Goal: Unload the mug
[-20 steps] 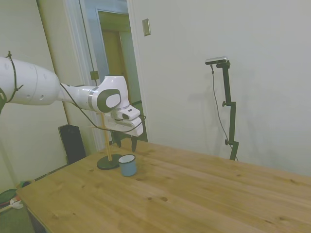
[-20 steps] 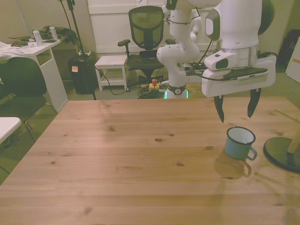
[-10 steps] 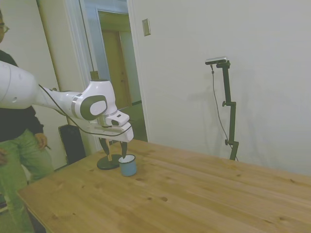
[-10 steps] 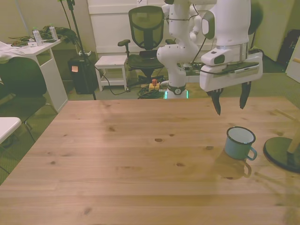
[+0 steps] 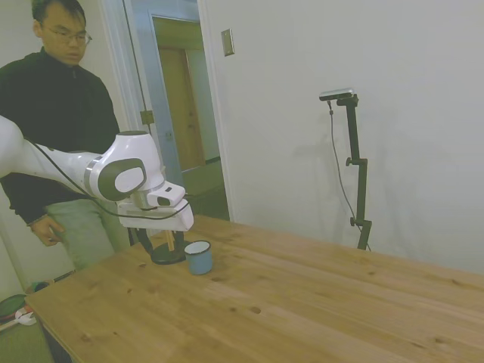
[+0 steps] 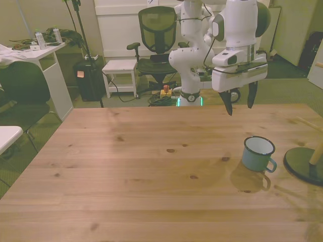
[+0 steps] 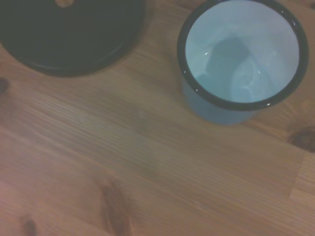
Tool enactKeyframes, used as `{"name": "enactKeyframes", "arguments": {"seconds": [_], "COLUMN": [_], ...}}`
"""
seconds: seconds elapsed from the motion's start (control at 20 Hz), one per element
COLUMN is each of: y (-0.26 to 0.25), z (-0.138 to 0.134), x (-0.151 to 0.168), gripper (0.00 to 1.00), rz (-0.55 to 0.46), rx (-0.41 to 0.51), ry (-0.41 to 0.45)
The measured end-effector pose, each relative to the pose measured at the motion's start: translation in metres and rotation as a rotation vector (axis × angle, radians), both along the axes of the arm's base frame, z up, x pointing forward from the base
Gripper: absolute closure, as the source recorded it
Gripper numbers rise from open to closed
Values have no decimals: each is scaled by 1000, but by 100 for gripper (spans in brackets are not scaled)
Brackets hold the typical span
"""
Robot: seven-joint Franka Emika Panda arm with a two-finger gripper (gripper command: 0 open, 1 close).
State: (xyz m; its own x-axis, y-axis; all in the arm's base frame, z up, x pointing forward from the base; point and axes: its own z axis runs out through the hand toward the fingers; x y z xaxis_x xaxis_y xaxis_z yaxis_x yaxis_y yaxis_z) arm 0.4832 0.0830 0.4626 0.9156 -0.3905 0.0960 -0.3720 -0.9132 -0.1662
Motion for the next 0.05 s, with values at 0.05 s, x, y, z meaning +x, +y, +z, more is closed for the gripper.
{"name": "enactKeyframes", "arguments": {"seconds": [0.05], "y": [0], "z": [0], "x": [-3], "gripper": [0], "rz": [9], "rx": [1], "ry": [-4]}}
